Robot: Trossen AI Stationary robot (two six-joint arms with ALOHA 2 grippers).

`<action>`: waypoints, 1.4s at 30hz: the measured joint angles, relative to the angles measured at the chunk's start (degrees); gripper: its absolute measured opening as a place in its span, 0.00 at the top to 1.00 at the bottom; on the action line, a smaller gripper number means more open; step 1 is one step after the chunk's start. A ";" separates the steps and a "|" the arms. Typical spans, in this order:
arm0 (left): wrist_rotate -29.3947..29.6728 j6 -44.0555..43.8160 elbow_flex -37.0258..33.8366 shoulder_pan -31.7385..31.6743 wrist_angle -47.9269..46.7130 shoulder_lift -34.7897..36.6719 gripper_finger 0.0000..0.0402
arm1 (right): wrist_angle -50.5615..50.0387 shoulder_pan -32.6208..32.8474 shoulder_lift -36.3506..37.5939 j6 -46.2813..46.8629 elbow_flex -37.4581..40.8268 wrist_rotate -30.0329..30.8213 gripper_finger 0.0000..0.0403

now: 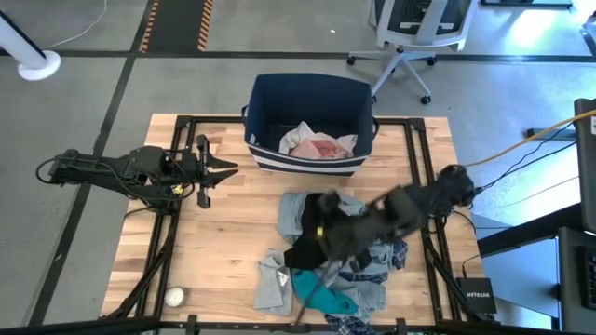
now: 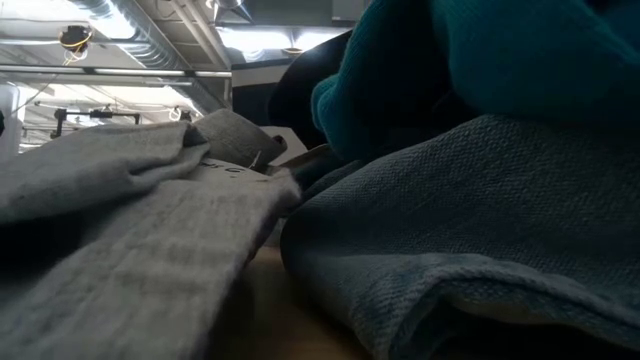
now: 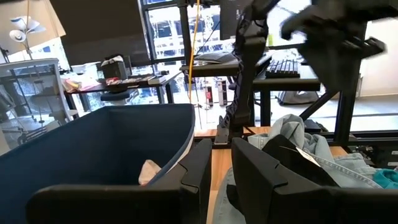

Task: Sort clothes
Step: Put the top blue sock into the blue bin

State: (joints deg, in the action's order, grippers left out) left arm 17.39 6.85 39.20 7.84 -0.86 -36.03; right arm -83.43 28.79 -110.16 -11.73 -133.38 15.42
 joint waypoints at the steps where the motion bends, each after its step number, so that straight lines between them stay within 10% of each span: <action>1: 0.02 0.00 0.00 -0.02 0.00 0.00 0.85 | 0.05 1.06 -1.01 0.11 0.00 0.12 0.51; 42: 0.00 7.30 0.00 -0.02 1.53 0.00 0.85 | 4.96 9.38 -21.08 6.85 0.00 -5.59 0.51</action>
State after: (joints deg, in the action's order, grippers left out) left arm 17.39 14.15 39.20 7.81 0.67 -36.03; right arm -78.47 38.16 -131.24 -4.88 -133.38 9.83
